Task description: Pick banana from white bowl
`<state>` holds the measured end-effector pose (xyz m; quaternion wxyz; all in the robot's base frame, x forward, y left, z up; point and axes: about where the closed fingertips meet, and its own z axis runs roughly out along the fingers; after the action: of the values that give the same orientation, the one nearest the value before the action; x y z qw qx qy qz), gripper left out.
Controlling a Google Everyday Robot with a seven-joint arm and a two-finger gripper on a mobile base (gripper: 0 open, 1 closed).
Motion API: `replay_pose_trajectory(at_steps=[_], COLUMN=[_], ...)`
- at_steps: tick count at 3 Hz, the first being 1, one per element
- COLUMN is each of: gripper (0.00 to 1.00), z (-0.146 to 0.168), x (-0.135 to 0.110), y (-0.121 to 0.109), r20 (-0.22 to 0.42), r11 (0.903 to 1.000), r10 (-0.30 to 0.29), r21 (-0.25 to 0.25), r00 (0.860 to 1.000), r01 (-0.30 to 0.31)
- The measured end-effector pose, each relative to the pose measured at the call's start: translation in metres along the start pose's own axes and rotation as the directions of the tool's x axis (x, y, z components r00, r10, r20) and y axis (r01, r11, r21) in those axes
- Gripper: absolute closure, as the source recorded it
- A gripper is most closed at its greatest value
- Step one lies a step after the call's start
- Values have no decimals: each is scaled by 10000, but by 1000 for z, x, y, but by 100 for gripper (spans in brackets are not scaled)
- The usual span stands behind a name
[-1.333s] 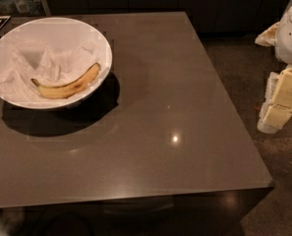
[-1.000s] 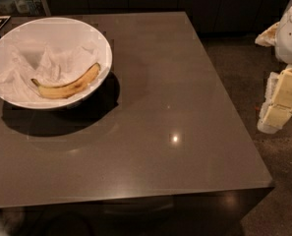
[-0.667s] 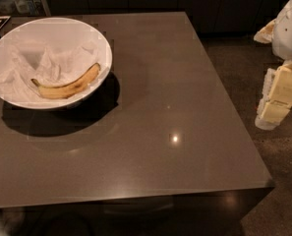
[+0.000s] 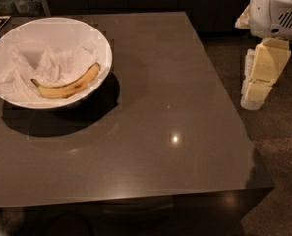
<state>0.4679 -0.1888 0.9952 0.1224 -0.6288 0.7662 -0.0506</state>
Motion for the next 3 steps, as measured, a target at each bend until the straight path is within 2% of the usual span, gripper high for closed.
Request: replay_pose_trajectory(at_steps=[1, 2, 3], gripper=[0, 0, 0], z=[0, -9, -20], x=[0, -36, -93], y=[0, -12, -27], r20=[0, 399, 621], r11=[10000, 9990, 9904], r10=[0, -355, -1270], r21=[0, 278, 632], r00=[10000, 9986, 9900], r01=[0, 344, 1231])
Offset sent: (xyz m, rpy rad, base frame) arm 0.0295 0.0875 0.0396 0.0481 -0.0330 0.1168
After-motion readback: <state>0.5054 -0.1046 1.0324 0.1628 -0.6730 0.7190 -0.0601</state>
